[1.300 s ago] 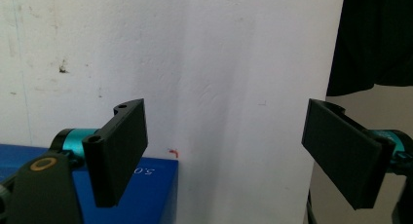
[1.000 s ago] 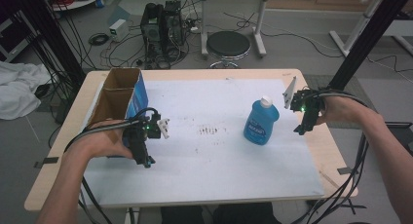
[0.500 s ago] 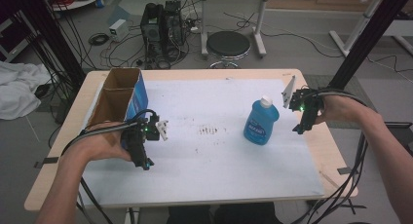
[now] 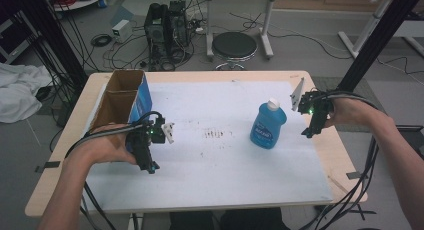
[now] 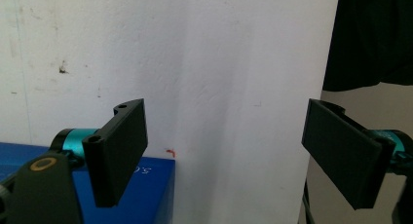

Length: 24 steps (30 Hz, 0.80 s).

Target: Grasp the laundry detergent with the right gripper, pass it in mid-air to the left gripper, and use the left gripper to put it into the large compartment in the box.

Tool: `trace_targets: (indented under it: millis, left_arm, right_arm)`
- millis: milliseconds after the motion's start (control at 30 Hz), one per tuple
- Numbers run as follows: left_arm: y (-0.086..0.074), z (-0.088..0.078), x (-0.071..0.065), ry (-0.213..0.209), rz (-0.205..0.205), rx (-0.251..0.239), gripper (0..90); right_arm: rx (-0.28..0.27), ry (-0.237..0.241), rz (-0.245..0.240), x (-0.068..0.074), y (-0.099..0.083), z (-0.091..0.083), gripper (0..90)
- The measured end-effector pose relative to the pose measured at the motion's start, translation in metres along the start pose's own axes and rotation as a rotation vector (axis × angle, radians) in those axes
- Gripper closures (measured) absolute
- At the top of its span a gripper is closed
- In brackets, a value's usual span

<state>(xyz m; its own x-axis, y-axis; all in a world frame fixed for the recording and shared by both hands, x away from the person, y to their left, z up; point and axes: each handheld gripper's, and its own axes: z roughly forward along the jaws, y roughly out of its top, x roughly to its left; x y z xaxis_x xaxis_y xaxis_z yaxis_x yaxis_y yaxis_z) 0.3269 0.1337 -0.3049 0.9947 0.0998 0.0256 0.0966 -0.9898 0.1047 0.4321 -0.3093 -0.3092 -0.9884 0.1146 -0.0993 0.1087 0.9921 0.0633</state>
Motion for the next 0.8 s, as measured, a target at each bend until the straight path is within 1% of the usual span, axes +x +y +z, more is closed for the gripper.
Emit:
trace_targets:
  millis: [67, 100, 133, 167, 200, 300, 333, 367, 400, 433, 533, 567, 700, 733, 767, 800]
  left_arm:
    - [0.001, 0.000, 0.000, -0.004, 0.011, 0.005, 16.9]
    - [0.002, 0.001, 0.000, -0.007, 0.007, -0.002, 16.9]
    - [0.002, 0.000, 0.000, -0.008, 0.016, 0.005, 16.9]
    - [0.003, 0.001, 0.000, -0.003, 0.003, -0.001, 16.9]
    - [0.003, 0.000, 0.001, -0.007, 0.015, 0.005, 16.9]
    - [0.003, 0.000, 0.000, -0.001, 0.006, -0.007, 16.9]
    - [0.003, 0.000, 0.001, -0.001, 0.007, -0.006, 16.9]
    - [0.004, 0.000, 0.001, 0.001, 0.005, -0.010, 16.9]
    - [0.004, 0.000, 0.001, -0.005, 0.015, -0.005, 16.9]
    - [0.005, 0.001, 0.001, -0.006, 0.011, -0.011, 16.9]
    - [0.007, 0.002, 0.001, -0.002, 0.016, -0.009, 16.9]
    - [0.007, 0.003, 0.001, -0.009, 0.018, -0.008, 16.9]
    - [0.007, 0.003, 0.000, -0.001, 0.014, -0.022, 16.9]
    - [0.006, 0.003, 0.000, -0.002, 0.005, -0.031, 16.9]
    - [0.006, 0.002, 0.000, -0.004, 0.016, -0.019, 16.9]
    - [0.006, 0.002, 0.000, -0.001, 0.018, -0.018, 16.9]
  right_arm:
    - [-0.002, 0.003, 0.003, 0.001, 0.001, -0.001, 12.3]
    - [-0.002, -0.001, -0.004, 0.001, 0.001, -0.001, 12.3]
    - [0.002, -0.003, 0.021, 0.003, 0.002, -0.002, 12.3]
    - [0.001, 0.004, 0.030, 0.003, 0.002, -0.003, 12.3]
    - [-0.008, 0.023, 0.012, 0.001, 0.002, -0.004, 12.3]
    - [-0.008, 0.022, 0.015, 0.002, 0.002, -0.005, 12.3]
    - [-0.001, 0.029, 0.049, 0.005, 0.003, -0.006, 12.3]
    - [-0.005, 0.007, 0.011, 0.003, 0.002, -0.005, 12.3]
    - [-0.004, 0.011, 0.014, 0.004, 0.002, -0.006, 12.3]
    - [-0.001, 0.011, 0.027, 0.006, 0.003, -0.008, 12.3]
    - [0.001, 0.013, 0.042, 0.009, 0.004, -0.011, 12.3]
    - [0.001, 0.005, 0.042, 0.010, 0.004, -0.012, 12.3]
    - [0.003, 0.007, 0.060, 0.011, 0.005, -0.014, 12.3]
    - [0.002, 0.003, 0.078, 0.013, 0.006, -0.016, 12.3]
    - [0.002, 0.003, 0.078, 0.013, 0.006, -0.016, 12.3]
    - [-0.004, 0.010, 0.097, 0.013, 0.007, -0.016, 12.3]
